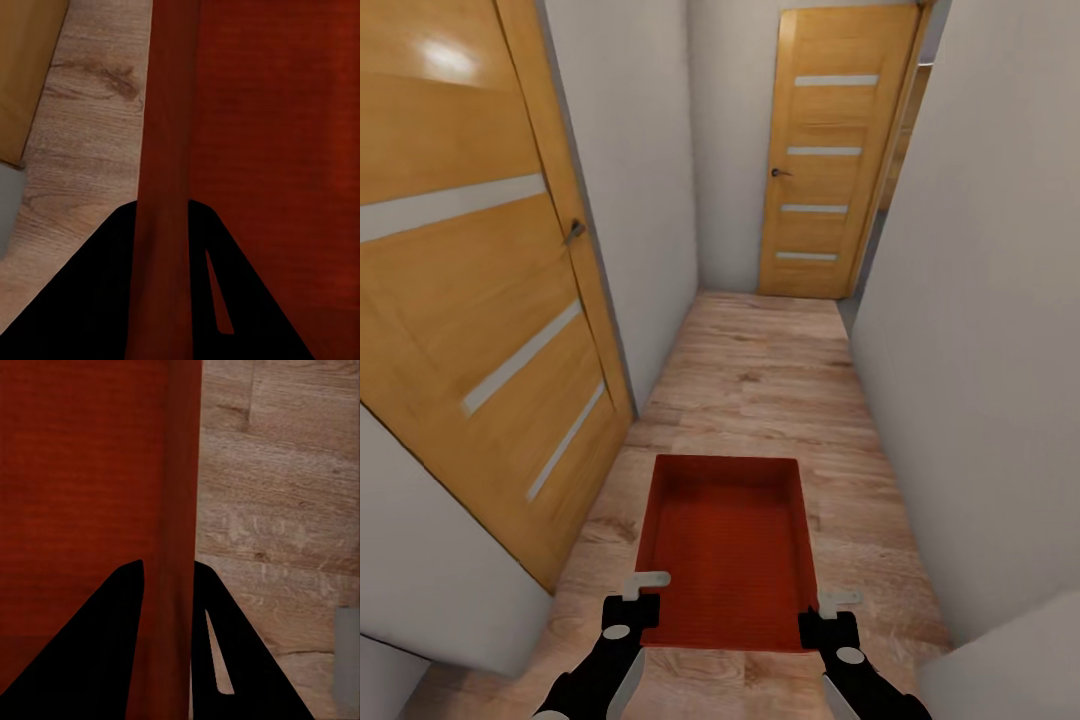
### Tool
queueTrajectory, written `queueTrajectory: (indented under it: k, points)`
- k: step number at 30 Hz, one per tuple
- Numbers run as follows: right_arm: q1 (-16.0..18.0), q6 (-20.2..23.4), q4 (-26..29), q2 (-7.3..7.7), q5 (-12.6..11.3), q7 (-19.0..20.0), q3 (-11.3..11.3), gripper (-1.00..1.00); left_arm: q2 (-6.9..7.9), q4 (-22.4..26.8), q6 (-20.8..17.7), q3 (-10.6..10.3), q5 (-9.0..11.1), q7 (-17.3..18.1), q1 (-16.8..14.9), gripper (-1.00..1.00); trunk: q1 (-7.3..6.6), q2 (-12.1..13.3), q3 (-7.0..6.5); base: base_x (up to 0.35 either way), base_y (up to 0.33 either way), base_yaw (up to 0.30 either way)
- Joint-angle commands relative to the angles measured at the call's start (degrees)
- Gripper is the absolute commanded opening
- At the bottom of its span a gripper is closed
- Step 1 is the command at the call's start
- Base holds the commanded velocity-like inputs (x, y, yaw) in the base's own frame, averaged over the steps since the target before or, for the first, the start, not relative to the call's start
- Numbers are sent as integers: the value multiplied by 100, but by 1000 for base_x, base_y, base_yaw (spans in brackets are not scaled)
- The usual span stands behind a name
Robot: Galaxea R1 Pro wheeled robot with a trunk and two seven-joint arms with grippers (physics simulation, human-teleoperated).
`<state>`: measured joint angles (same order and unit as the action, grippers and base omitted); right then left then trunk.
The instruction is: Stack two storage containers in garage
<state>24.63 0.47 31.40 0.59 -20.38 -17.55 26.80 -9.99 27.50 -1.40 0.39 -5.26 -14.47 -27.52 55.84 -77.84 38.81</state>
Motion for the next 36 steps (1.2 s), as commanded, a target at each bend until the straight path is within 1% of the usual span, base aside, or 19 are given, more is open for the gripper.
queueTrajectory:
  k: [1,20,36]
  points:
    - [15,6,25,187,17,-2,44,-100,-1,-263,-19,-107,-63,155,1,-100,3,-3,4,334,0,0]
    - [15,2,25,187,17,-2,44,-100,-1,-263,-19,-107,-63,155,1,-100,3,-3,4,334,0,-2]
    - [15,-3,27,187,17,-2,44,-100,-1,-263,-19,-102,-63,155,1,-100,3,-3,4,334,0,-196]
